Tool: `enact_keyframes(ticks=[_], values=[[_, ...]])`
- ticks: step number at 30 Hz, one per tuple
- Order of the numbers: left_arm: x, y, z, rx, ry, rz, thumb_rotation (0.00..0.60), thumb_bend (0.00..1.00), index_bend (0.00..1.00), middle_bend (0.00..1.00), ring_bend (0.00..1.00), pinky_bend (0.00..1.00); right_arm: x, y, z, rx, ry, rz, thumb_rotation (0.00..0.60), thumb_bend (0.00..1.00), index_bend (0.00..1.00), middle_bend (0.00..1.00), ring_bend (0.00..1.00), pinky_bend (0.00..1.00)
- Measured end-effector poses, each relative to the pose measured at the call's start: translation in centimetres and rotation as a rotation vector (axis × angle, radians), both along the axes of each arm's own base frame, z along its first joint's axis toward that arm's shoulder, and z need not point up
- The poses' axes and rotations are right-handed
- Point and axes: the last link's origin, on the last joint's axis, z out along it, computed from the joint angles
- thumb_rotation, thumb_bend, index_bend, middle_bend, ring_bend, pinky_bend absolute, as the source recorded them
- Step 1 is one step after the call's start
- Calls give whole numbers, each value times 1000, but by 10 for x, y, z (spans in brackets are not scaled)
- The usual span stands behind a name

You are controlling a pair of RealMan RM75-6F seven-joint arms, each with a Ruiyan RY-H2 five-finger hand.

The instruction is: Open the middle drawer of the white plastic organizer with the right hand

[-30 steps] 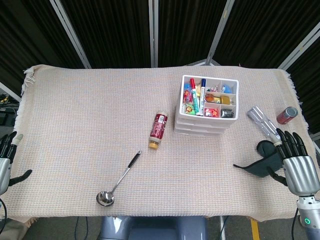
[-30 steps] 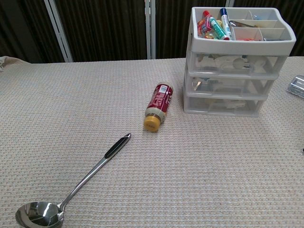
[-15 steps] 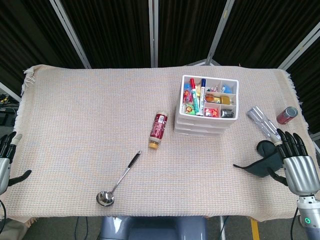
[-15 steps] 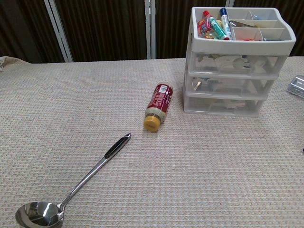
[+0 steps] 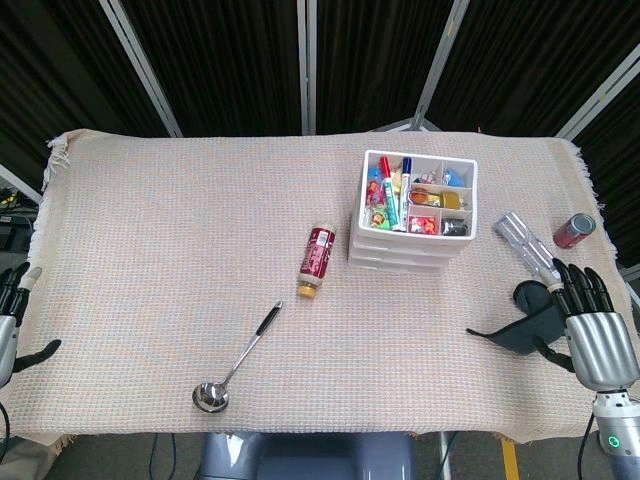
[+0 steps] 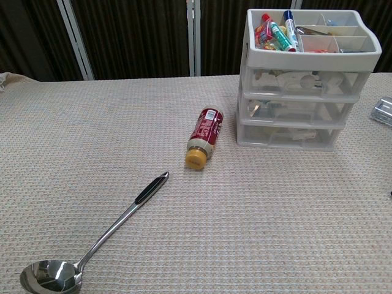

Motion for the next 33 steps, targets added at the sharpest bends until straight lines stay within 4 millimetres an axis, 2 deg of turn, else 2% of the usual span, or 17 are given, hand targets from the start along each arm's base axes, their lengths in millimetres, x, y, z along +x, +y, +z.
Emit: enact_keyframes(ticks=[2, 3, 5, 8, 11, 16, 20, 25, 33], values=[[0, 0, 0, -2, 2, 1, 600, 111, 0, 0, 0, 0, 1, 0, 0, -3, -3, 1, 600, 119, 78, 209, 211, 328], [0, -1, 0, -2, 2, 0, 600, 111, 0, 0, 0, 0, 1, 0, 0, -3, -9, 1, 600, 119, 80, 251, 261, 368], [0, -1, 1, -1, 1, 0, 600, 111, 0, 0, 0, 0, 3, 1, 0, -2, -21, 3, 600, 118, 83, 404, 430, 474], [1, -1, 2, 3, -5, -3, 600, 80, 0, 0, 0, 0, 6, 1, -2, 3, -37, 7, 600, 118, 83, 589, 616, 567], [1, -1, 3, 7, -8, -4, 600, 67, 0, 0, 0, 0, 11, 0, -5, 15, -67, 8, 600, 118, 82, 698, 712, 624], [1, -1, 2, 6, -7, -4, 600, 66, 0, 0, 0, 0, 24, -3, -15, 68, -173, 1, 600, 126, 79, 738, 748, 635], [1, -1, 3, 8, -8, -5, 600, 66, 0, 0, 0, 0, 39, -8, -27, 147, -292, -33, 600, 172, 79, 740, 750, 635], [1, -1, 4, 12, -12, -6, 600, 67, 0, 0, 0, 0, 58, -19, -44, 263, -480, -110, 600, 236, 79, 754, 763, 635], [2, -1, 5, 20, -12, -11, 600, 67, 0, 0, 0, 0, 84, -35, -70, 396, -795, -201, 600, 283, 84, 757, 766, 635]])
